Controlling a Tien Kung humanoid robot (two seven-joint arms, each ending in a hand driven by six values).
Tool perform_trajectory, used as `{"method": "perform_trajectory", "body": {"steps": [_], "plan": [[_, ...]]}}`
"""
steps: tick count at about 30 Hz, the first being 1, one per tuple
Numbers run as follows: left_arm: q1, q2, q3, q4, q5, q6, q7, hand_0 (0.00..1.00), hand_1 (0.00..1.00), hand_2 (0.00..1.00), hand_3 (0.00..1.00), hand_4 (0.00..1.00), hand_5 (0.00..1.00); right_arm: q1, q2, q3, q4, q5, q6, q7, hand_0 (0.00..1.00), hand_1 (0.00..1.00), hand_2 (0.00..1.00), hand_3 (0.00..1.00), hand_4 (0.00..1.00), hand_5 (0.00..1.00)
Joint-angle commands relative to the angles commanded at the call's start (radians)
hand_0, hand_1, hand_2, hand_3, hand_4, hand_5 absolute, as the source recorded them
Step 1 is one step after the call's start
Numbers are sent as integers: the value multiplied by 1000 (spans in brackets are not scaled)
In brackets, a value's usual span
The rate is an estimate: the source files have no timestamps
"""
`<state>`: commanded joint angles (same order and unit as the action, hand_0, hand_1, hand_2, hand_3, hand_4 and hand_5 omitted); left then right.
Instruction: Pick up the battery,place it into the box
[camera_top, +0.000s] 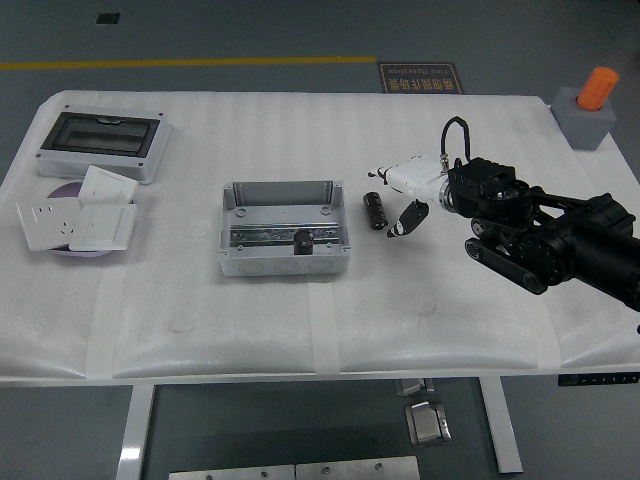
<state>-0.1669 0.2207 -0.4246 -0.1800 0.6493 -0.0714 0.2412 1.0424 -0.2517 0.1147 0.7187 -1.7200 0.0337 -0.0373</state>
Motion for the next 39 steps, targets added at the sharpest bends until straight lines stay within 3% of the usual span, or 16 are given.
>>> {"method": "perform_trajectory", "body": {"steps": [12,24,25,31,32,39], "plan": [[1,2,-39,0,42,-3,8,467,585,395,517,447,292,-15,13,21,-26,-8,-5,6,926,765,872,998,915,360],[1,-2,-28,0,33,-3,5,468,585,395,517,448,294,-23,27,54,-42,-43,17,13,925,749,849,966,899,386],[1,-1,-27,0,33,-3,5,467,585,395,518,448,294,-24,29,58,-45,-48,21,14,921,742,825,924,818,408],[-2,2,-23,0,31,-3,3,467,585,395,518,448,294,-26,39,81,-56,-87,50,16,921,742,825,924,818,408],[-2,3,-23,0,31,-3,2,467,585,395,518,448,294,-26,41,85,-56,-93,55,17,916,740,818,882,729,384],[-1,3,-15,0,26,-4,2,466,584,395,518,449,294,-32,49,100,-59,-116,73,19,917,735,813,846,720,395]]}}
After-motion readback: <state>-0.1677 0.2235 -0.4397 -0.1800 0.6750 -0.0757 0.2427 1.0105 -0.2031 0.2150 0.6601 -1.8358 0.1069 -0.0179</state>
